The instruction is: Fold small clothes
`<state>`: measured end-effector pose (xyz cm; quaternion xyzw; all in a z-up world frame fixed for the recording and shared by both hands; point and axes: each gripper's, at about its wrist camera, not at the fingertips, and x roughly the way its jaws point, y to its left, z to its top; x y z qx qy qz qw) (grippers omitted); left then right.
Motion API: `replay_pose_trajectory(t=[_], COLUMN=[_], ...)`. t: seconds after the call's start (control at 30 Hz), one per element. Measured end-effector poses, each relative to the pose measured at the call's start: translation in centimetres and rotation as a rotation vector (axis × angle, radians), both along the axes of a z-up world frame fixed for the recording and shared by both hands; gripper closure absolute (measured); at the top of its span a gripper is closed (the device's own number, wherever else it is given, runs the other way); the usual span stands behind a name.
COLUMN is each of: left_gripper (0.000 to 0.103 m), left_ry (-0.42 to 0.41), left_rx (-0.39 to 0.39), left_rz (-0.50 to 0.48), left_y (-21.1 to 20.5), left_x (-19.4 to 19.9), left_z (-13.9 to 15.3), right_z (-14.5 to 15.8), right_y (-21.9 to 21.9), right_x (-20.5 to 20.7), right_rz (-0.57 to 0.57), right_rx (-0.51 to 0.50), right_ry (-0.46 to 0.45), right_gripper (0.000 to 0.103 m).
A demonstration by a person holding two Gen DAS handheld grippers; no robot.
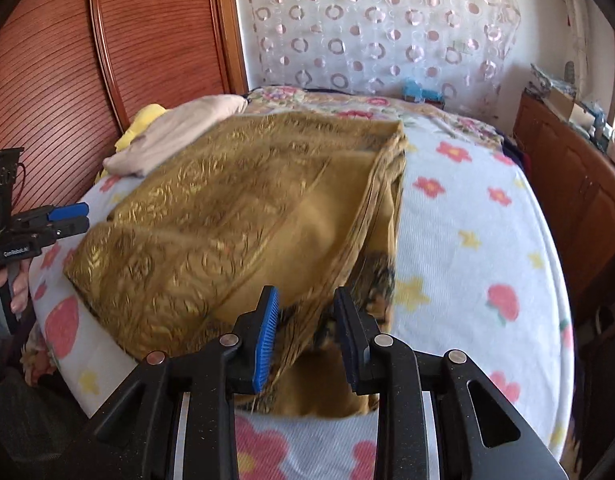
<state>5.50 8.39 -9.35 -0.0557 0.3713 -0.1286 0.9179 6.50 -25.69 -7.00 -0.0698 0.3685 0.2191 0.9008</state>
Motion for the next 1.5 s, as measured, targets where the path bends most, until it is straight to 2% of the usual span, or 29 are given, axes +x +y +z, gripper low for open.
replay_pose_trajectory(t=[0.07,0.2,0.23,0.27,0.43,0.53,0.57,0.6,0.63,0.7,0.8,1.07,1.17,1.23,1.3,1.4,1.5], left_gripper=[0.046,0.06,0.064,0.064,0.064,0.065,0.07,0.084,0.093,0.097,0.097,0.098,0.098,0.098,0.098,0.098,0.098], left_ry=[0.007,0.021,0.03,0.04,0.065,0.069,0.068,0.074,0.073,0.045,0.007,0.031,0.029,0.03,0.03,0.029,0.025], left_rx=[-0.027,-0.052,-0.048,-0.048,-0.071,-0.085,-0.091,-0.104,-0.108,-0.083,-0.073,-0.068,-0.059,-0.063,-0.064,-0.061,-0.052], left_rz=[-0.001,-0.013,-0.014,-0.014,-0.025,-0.039,-0.044,-0.051,-0.055,-0.055,-0.051,-0.041,-0.032,-0.026,-0.021,-0.019,-0.018], left_y=[0.1,-0.1,-0.2,-0.2,-0.4,-0.7,-0.7,-0.8,-0.9,-1.1,-1.1,-1.0,-0.9,-0.7,-0.6,-0.6,-0.6], left_x=[-0.6,-1.3,-1.2,-1.1,-1.2,-1.5,-1.6,-1.7,-1.9,-2.6,-4.4,-5.2,-4.9,-4.9,-4.9,-5.0,-5.0], left_z=[-0.3,-1.0,-1.2,-1.5,-2.0,-2.1,-2.1,-2.1,-2.1,-1.6,-0.4,-0.8,-0.8,-0.7,-0.8,-0.8,-0.8], right_z=[0.0,0.0,0.2,0.1,1.8,2.3,2.1,1.9,1.6,1.3,1.2,1.3,1.4,1.5,1.3,0.9,0.2], right_y=[-0.5,-1.6,-1.8,-2.0,-4.5,-6.1,-6.2,-6.4,-6.5,-6.0,-5.4,-4.5,-4.7,-4.6,-4.6,-4.7,-4.3], right_x=[0.3,0.0,-0.2,-1.3,-3.6,-3.9,-3.9,-3.9,-4.0,-3.8,-4.1,-3.0,-3.4,-3.6,-3.5,-3.2,-2.8], right_rz=[-0.006,-0.012,0.002,0.022,0.015,-0.017,-0.025,-0.027,-0.028,-0.028,-0.026,-0.038,-0.056,-0.067,-0.068,-0.062,-0.063], right_rx=[0.005,0.036,0.051,0.068,0.108,0.099,0.097,0.093,0.09,0.083,0.066,0.062,0.056,0.036,0.035,0.046,0.029], right_ry=[0.013,0.031,0.022,0.014,-0.067,-0.086,-0.081,-0.072,-0.067,-0.051,-0.047,-0.045,-0.056,-0.067,-0.066,-0.049,-0.024], right_gripper=[0.073,0.075,0.093,0.098,0.098,0.099,0.099,0.099,0.099,0.099,0.099,0.098,0.083,0.067,0.059,0.049,0.047])
